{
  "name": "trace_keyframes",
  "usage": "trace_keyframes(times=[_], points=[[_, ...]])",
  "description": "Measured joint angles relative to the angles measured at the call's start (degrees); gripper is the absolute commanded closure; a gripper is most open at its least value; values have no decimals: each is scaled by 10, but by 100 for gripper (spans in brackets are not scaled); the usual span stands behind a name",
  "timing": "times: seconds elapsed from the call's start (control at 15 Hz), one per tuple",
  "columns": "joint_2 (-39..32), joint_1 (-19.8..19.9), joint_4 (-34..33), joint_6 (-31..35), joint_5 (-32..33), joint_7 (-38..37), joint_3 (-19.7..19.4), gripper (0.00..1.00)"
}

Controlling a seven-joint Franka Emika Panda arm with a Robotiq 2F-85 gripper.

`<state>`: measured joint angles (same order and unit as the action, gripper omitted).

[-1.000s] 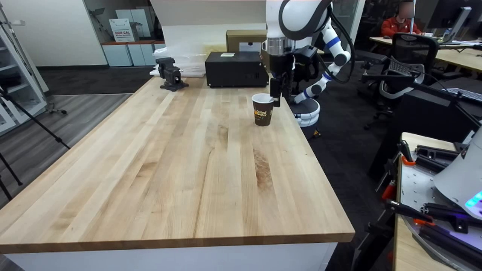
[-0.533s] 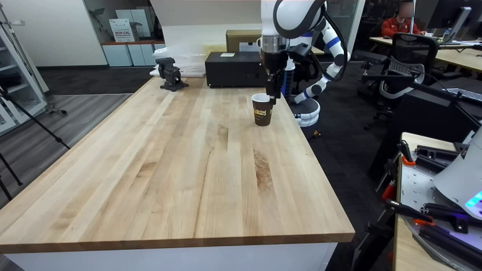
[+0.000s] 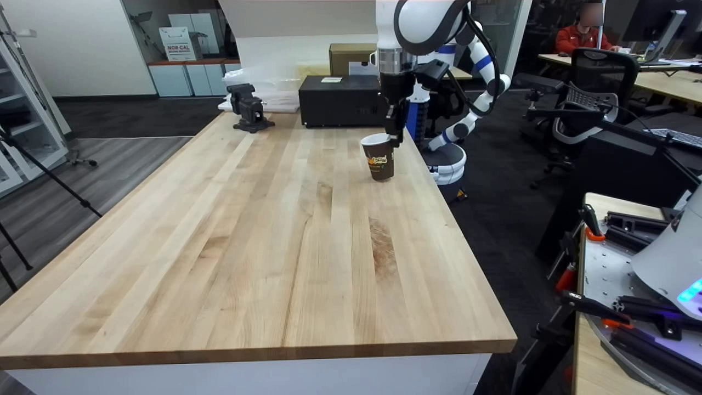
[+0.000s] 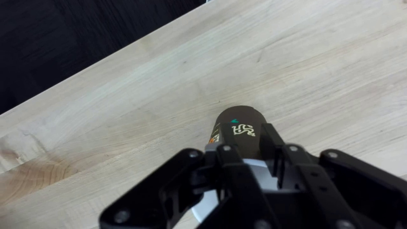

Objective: Remove the marker from the cup and put it on the tabletop

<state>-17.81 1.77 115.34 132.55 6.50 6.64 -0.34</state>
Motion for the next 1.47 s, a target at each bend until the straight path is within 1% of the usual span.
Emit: trace_keyframes(times=[0.13,0.4,0.47,0.53,0.6,0.67,0.73,0.8,1.0,1.07,1.13,1.2,1.33,1.47], points=[[0,0,-3,0,4,0,-1,30],[0,0,-11,-1,12,0,-3,4],[0,0,-14,-4,12,0,-3,3],[0,0,-16,-7,13,0,-3,40],[0,0,-19,-9,13,0,-3,36],[0,0,-21,-12,13,0,-3,38],[0,0,-23,-13,14,0,-3,43],[0,0,-24,-14,14,0,-3,51],[0,0,-27,-15,14,0,-3,71],[0,0,-27,-16,14,0,-3,39],[0,0,-28,-18,14,0,-3,32],[0,0,-29,-22,14,0,-3,32],[0,0,-33,-37,14,0,-3,21],[0,-1,-40,-55,13,0,-2,7]])
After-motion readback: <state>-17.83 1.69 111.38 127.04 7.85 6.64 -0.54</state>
